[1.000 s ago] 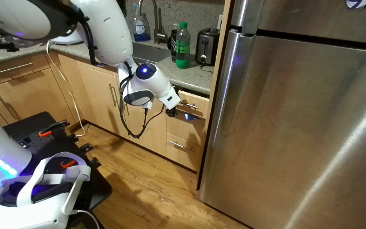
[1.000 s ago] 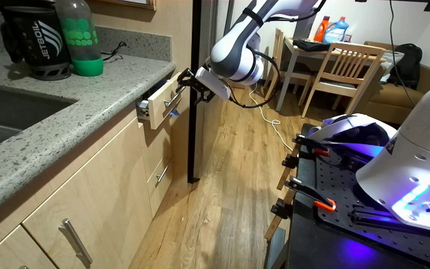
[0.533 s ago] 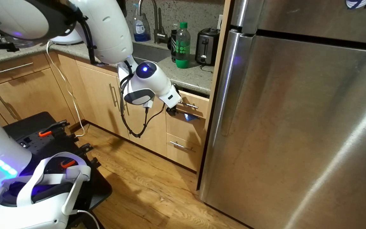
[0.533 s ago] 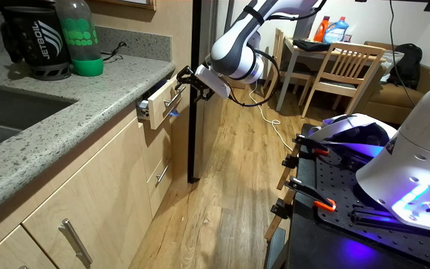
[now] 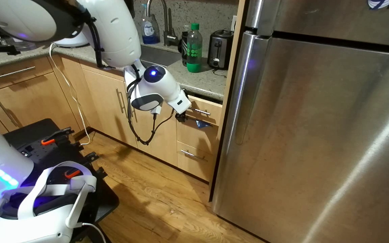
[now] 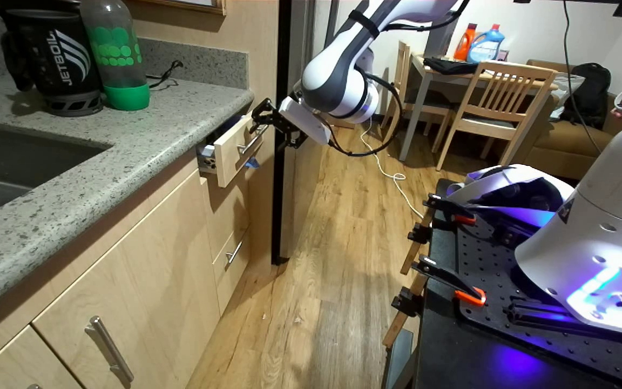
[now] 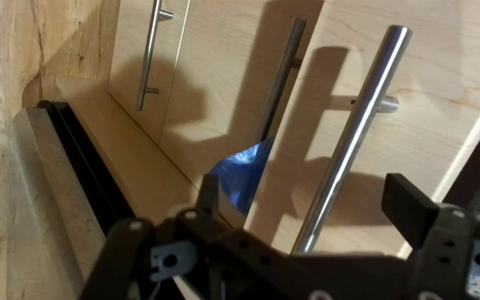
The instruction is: Open the first top drawer
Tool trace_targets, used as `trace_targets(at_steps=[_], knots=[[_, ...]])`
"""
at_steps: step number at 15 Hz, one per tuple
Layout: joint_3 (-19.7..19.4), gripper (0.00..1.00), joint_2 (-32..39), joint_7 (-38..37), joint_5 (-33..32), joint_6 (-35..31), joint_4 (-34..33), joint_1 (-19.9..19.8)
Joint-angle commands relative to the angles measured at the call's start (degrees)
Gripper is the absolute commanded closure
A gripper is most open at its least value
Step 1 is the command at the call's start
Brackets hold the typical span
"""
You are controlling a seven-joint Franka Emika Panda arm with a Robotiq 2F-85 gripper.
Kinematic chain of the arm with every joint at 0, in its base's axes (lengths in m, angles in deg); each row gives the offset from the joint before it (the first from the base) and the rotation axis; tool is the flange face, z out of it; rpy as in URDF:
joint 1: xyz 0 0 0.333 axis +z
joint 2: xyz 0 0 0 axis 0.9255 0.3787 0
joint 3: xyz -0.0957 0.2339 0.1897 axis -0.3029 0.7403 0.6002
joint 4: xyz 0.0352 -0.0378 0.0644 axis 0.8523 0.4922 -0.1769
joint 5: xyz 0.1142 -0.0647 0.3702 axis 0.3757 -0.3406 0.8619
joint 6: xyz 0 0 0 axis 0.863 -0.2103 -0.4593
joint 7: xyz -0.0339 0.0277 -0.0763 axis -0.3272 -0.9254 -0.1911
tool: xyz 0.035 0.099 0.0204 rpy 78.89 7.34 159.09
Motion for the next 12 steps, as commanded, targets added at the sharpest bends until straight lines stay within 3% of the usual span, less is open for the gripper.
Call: trace_targets(at_steps=[1, 7, 10, 12], knots=[[-0.26, 0.0, 1.08, 1.38, 1.41, 0.98, -2.1, 1.24], [-1.17, 0.0, 1.57, 1.34, 2.09, 1.63, -4.33, 2.66], [-1.94, 0.34, 2.04, 1.42, 2.28, 1.77, -5.2, 3.25], [-2.42, 0.49, 2.39, 1.4, 2.4, 1.85, -5.67, 3.66]])
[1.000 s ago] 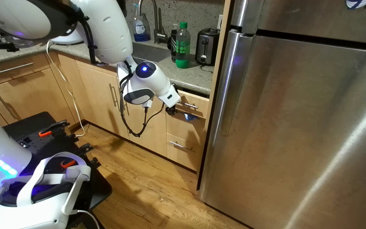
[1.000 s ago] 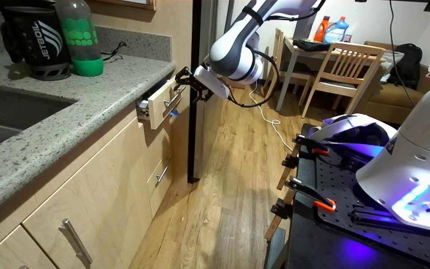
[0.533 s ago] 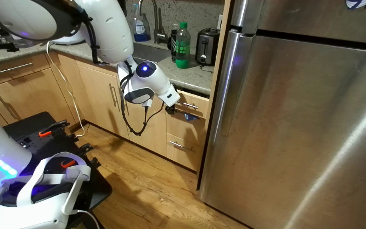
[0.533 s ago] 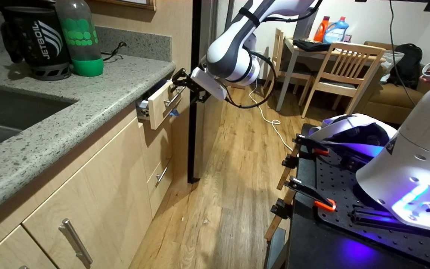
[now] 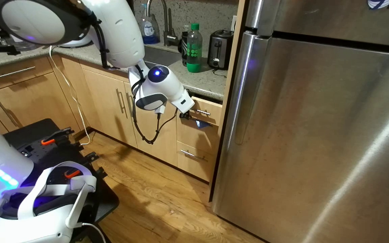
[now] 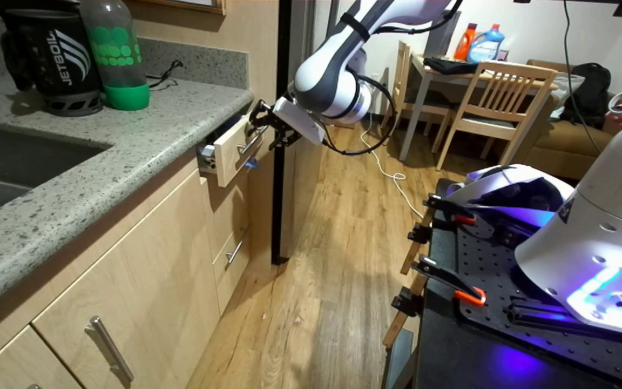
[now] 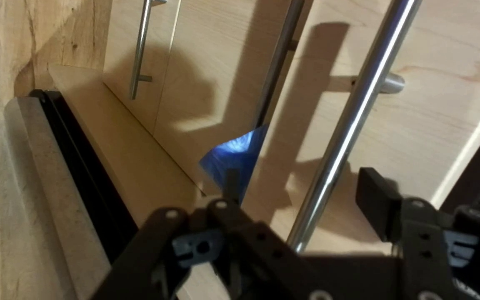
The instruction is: Open the first top drawer
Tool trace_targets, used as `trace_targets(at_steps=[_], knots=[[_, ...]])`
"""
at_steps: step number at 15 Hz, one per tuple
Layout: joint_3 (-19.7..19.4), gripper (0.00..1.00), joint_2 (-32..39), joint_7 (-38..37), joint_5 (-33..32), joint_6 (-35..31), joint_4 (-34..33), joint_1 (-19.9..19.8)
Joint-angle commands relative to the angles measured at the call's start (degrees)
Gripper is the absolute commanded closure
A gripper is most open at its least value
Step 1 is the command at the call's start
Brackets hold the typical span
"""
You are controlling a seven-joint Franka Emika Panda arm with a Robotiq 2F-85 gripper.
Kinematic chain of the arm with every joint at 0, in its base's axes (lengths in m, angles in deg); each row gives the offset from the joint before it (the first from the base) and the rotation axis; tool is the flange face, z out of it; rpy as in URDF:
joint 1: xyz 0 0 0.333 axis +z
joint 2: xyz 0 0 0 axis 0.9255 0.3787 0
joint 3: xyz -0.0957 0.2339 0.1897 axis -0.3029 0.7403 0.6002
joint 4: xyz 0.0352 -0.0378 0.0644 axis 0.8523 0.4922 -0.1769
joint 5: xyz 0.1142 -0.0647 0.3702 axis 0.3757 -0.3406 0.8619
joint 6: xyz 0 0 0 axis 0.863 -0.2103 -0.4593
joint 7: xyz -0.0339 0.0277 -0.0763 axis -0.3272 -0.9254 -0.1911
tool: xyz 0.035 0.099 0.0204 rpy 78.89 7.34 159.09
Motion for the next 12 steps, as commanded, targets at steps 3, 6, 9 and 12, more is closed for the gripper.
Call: trace_targets(at_steps=[3, 6, 9, 12], knots=[[-0.87, 0.73, 1.52, 1.39, 1.84, 1.41, -2.63, 1.44], [-1.25, 0.95, 1.8, 1.37, 2.12, 1.46, -3.35, 2.14], [-1.26, 0.95, 1.61, 1.02, 3.01, 1.26, -3.24, 2.4], [-1.11, 0.95, 1.02, 1.07, 3.29, 0.72, -1.86, 2.22]])
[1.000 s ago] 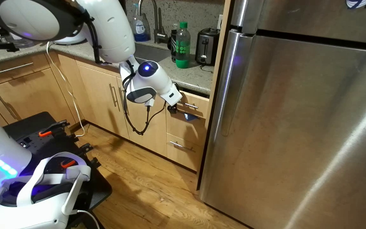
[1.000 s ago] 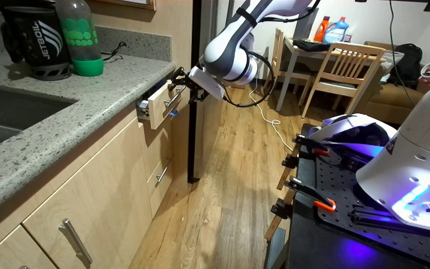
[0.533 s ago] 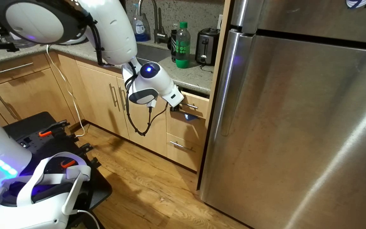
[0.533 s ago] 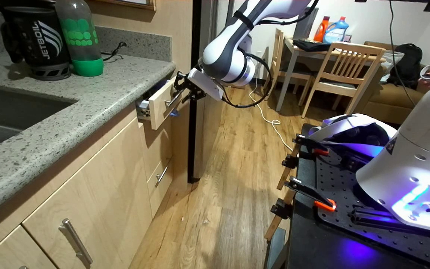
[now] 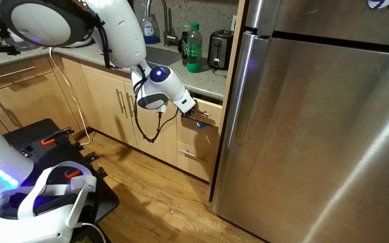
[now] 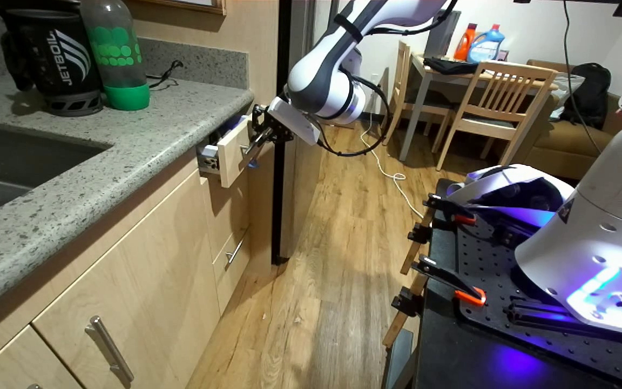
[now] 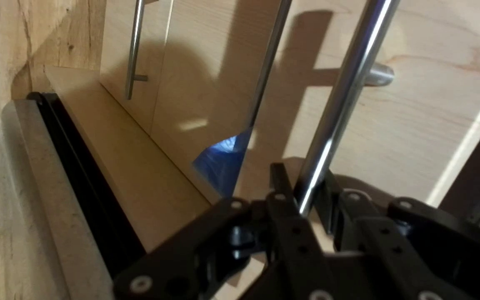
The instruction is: Open the first top drawer
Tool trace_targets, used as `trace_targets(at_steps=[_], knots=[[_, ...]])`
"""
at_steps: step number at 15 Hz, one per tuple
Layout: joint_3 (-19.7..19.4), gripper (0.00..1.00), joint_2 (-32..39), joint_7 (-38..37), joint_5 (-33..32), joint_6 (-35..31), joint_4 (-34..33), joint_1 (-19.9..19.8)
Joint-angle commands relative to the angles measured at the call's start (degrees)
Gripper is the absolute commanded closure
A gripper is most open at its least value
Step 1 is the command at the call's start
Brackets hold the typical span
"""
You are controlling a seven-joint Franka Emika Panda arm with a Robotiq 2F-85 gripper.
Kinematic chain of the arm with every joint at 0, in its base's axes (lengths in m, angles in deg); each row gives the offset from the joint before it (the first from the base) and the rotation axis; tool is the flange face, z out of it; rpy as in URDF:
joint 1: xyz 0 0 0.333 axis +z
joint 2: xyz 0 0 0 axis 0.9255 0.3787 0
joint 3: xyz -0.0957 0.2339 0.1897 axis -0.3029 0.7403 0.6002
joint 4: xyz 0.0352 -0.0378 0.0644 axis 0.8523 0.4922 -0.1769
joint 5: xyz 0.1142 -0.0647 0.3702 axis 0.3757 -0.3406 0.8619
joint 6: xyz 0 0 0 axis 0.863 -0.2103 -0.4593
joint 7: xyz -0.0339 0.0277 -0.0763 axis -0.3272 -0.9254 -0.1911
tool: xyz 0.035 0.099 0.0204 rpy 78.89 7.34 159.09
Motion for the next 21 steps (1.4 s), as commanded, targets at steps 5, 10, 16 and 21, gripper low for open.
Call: trace_targets(at_steps=[5, 10, 16, 21], knots=[[0.56, 0.95, -0.95, 1.75, 0.35, 0.08, 3.87, -1.36], [0.96, 0.95, -2.19, 1.87, -0.15, -0.22, 6.99, -3.14], [0.92, 0.95, -3.59, 1.75, -0.52, -0.39, 10.31, -4.78], [0.71, 0.95, -4.48, 1.64, -0.52, -0.24, 11.98, -5.46]])
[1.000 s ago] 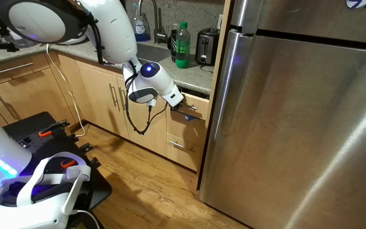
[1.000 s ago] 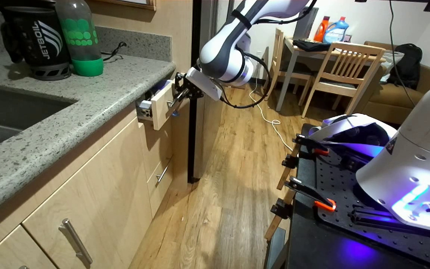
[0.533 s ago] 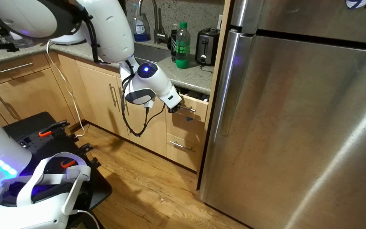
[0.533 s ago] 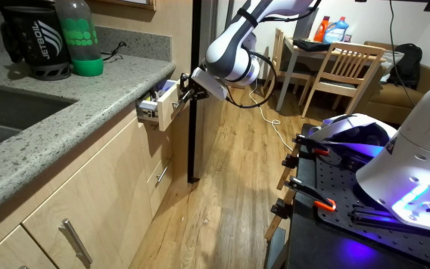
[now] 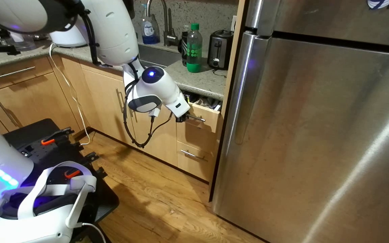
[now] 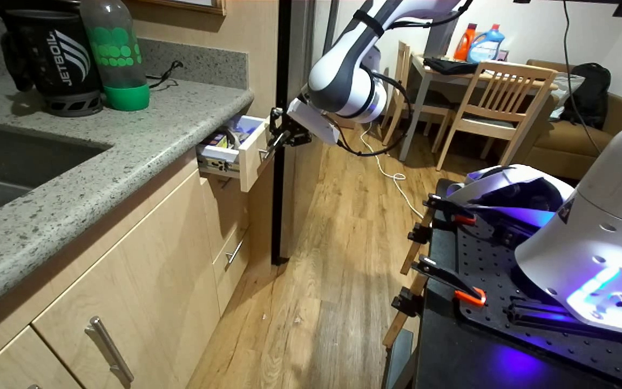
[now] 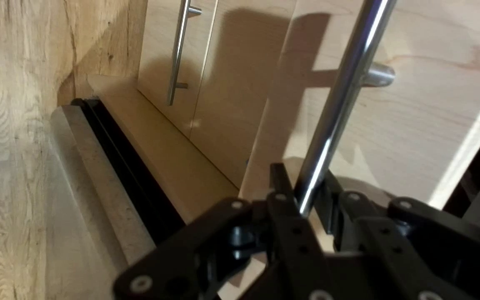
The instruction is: Open the first top drawer
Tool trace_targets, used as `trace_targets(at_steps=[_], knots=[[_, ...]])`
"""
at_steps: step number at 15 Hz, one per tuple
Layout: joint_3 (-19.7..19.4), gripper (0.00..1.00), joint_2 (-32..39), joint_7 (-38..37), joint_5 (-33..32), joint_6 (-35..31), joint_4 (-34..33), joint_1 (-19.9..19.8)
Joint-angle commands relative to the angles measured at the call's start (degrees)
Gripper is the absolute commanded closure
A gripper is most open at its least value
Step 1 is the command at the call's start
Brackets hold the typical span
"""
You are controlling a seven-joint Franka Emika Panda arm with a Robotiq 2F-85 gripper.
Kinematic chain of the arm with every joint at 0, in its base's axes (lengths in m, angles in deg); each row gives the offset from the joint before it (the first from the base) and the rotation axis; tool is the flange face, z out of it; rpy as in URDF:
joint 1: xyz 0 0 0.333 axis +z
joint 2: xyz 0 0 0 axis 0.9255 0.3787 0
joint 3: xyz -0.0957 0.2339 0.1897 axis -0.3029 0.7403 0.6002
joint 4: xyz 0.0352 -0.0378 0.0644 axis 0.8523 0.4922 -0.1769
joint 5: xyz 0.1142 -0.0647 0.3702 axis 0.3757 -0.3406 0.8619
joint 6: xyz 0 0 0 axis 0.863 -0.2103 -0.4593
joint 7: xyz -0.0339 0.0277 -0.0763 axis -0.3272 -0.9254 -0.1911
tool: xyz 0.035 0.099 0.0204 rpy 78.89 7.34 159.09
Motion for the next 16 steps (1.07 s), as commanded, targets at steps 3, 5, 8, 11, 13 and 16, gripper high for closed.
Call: trace_targets(at_steps=[3, 5, 8, 11, 13, 16], knots=[[0.49, 0.95, 0.07, 1.48, -0.36, 1.03, 4.02, -1.64], [0.42, 0.95, -0.2, 1.44, -0.26, 1.96, 4.47, -1.65], [0.36, 0.95, -0.69, 1.55, -0.39, 2.07, 5.71, -1.89], [-0.07, 0.95, -0.99, 1.68, -0.38, 1.53, 6.87, -1.93], [-0.2, 0.95, -1.07, 1.71, -0.41, 1.26, 7.59, -2.09], [-0.57, 0.95, -0.97, 1.79, -0.43, 0.6, 8.63, -2.15]])
